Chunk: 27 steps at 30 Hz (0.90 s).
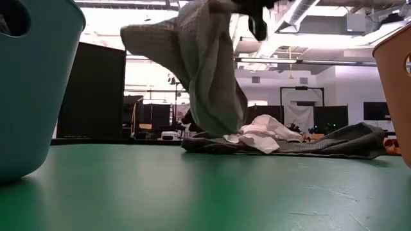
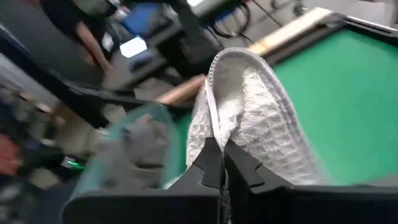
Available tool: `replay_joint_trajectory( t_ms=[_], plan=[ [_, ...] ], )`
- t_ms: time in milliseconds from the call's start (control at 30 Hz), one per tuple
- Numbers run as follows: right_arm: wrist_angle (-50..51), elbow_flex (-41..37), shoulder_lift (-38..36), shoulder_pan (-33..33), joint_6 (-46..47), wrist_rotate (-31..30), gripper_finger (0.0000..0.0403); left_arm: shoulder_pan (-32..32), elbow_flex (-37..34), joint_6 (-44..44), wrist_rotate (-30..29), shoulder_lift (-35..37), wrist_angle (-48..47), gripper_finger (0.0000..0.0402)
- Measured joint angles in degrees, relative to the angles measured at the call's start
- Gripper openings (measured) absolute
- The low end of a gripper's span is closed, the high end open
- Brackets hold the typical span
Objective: Sort towels by color in basket
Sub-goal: Put the bottom light gray towel into the orange bin
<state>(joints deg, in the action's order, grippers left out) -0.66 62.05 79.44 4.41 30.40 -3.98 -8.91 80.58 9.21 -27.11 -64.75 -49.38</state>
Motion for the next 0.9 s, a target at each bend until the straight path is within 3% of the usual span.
replay_joint_trajectory(
  t_ms=[100,300,400,900],
  plan=[
    [-0.22,2.71,-1.44,1.38,3.49,3.85,0.0024,-0.02,0.0,-0.65,1.93,-0.26,0.08,0.0151],
    [0.02,6.6,-5.7,4.48,19.15,23.36,0.0032,-0.02,0.0,-1.56,2.84,1.82,0.45,0.0151],
    [0.52,7.07,-8.68,7.83,28.39,27.94,0.0037,-0.02,0.0,-2.64,2.8,3.34,1.04,0.0151],
    [48.56,7.01,-24.08,27.86,60.18,29.16,0.0028,0.0,0.0,-5.1,2.45,4.74,2.38,0.0151]
  ],
)
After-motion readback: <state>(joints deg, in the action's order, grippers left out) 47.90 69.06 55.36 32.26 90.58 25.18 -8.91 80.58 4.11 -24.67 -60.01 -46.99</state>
